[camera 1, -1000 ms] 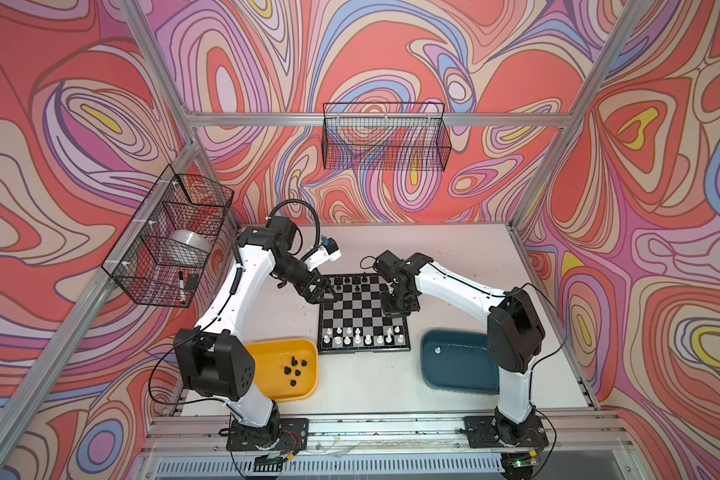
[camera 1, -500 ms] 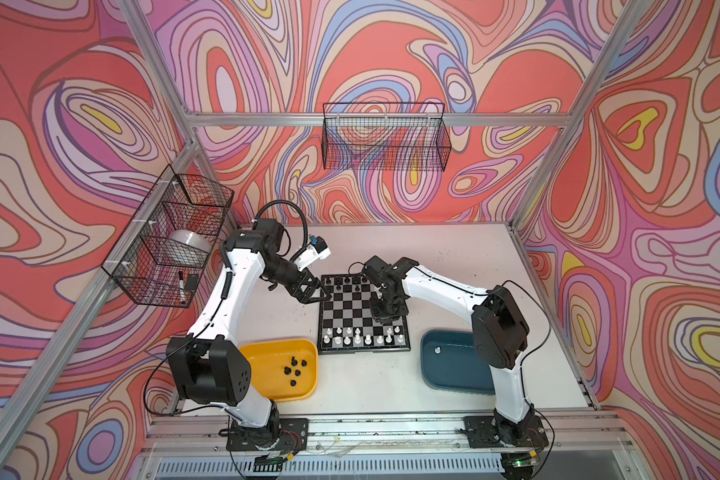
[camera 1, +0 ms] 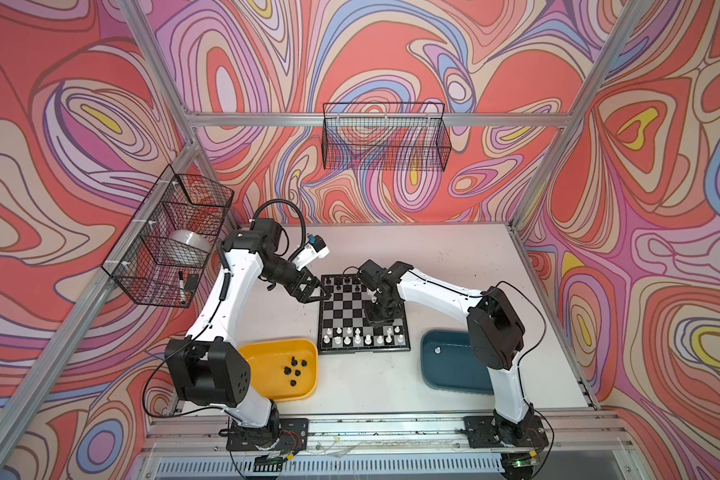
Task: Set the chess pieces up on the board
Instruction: 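Lower the white pawn onto its near-row square and open the right gripper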
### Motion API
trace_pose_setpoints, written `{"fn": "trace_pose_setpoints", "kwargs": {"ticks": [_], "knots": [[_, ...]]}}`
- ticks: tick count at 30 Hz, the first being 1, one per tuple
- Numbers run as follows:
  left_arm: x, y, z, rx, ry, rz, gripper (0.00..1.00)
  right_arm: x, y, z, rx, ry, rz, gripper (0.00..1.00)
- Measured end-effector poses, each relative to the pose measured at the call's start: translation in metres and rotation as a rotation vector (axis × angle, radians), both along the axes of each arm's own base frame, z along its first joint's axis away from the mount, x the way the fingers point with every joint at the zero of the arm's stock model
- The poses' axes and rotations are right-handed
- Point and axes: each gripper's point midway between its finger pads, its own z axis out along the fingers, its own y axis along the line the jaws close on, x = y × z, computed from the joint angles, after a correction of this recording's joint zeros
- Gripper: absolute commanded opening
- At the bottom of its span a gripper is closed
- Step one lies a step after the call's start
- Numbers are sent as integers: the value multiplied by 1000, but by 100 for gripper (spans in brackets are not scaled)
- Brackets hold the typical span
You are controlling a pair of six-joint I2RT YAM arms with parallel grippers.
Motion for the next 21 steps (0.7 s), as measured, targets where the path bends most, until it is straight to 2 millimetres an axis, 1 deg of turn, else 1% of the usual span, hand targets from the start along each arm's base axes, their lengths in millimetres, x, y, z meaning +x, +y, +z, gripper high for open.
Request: {"fn": "trace_pose_setpoints", "kwargs": {"ticks": [9, 21], "knots": [[3, 2, 1, -7, -9, 11, 90, -1, -2, -8, -18, 13, 0, 9], [3, 1, 2, -16, -7, 11, 90, -2, -4, -16, -38, 21, 0, 9]]}}
